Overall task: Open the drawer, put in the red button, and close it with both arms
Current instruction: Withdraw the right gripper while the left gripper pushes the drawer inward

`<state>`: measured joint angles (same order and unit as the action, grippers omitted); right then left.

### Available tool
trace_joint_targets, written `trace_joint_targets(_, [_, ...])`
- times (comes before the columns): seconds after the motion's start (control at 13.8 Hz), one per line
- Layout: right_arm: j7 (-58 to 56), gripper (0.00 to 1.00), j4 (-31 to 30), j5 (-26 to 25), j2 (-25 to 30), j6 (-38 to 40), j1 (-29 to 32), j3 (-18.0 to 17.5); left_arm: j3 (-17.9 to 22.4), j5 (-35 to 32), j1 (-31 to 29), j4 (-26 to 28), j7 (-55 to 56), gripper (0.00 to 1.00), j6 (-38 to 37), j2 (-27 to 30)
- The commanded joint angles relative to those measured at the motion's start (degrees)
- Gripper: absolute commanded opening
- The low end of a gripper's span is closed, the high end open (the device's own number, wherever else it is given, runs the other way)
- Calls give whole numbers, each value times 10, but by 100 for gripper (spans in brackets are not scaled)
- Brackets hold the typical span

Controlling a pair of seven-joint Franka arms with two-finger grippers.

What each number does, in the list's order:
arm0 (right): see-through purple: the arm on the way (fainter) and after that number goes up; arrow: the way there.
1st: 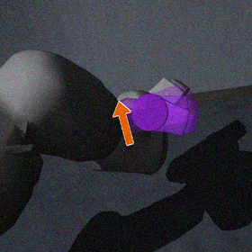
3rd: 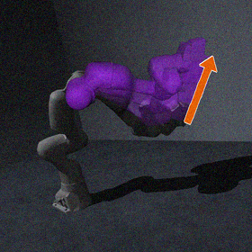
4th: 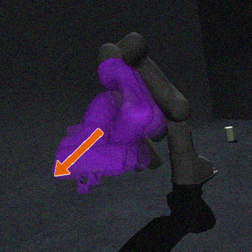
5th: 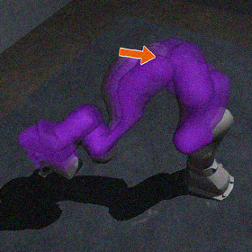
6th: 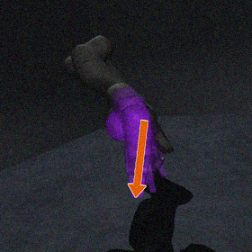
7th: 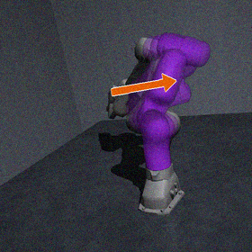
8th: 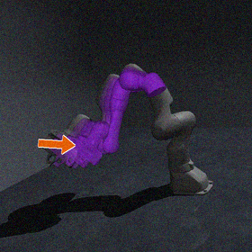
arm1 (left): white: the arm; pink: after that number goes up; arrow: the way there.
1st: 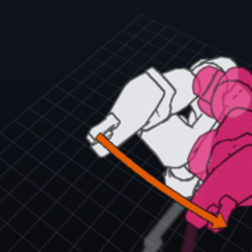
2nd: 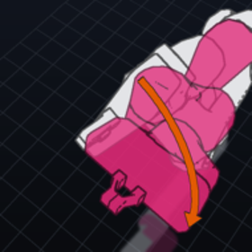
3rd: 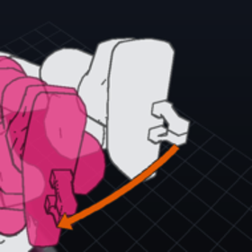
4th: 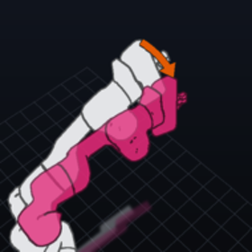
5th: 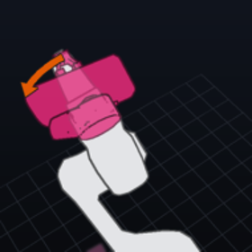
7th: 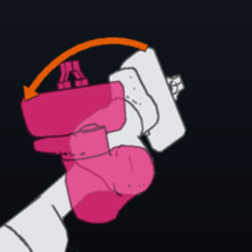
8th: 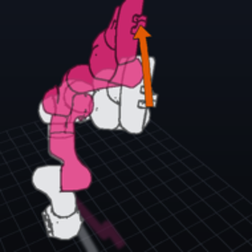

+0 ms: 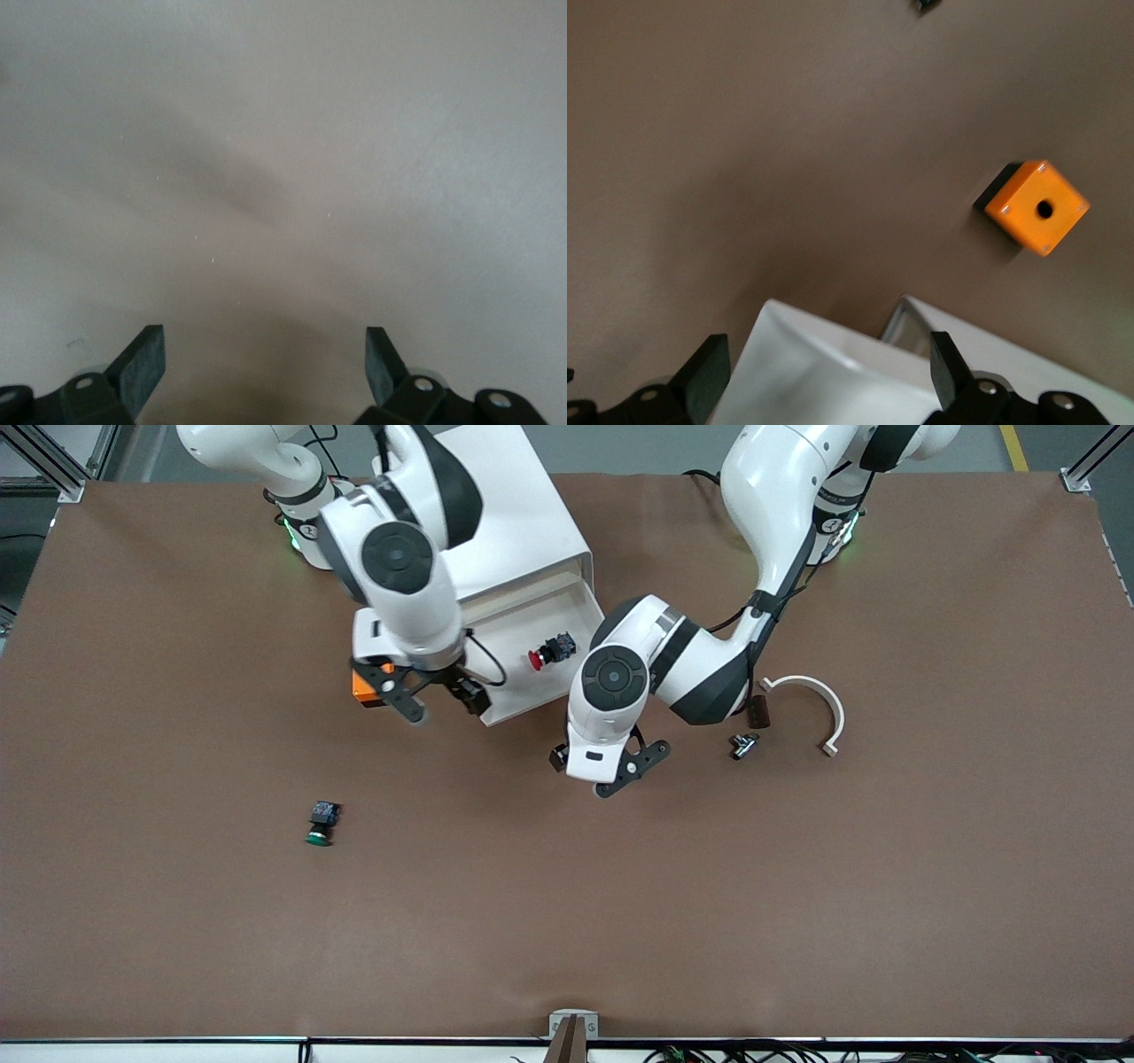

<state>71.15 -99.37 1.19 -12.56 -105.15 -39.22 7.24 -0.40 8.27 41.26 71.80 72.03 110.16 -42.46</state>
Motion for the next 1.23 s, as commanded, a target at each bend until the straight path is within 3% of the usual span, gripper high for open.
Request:
trace_joint_targets(0.0, [-117, 100, 6, -5, 40, 69, 72, -11, -10, -11, 15, 20, 0, 99, 8, 10])
trace_joint_targets(0.22, [-209, 100, 21, -4, 51, 118, 124, -12, -33, -10, 15, 21, 1, 99, 8, 8])
trace_joint_targets(0.65, [-416, 100, 22, -6, 73, 143, 227, -11, -70, -10, 15, 21, 0, 99, 8, 7])
trace_joint_targets(1.16, [-654, 100, 88, -7, 69, 193, 333, -11, -110, -4, 15, 21, -10, 99, 8, 4])
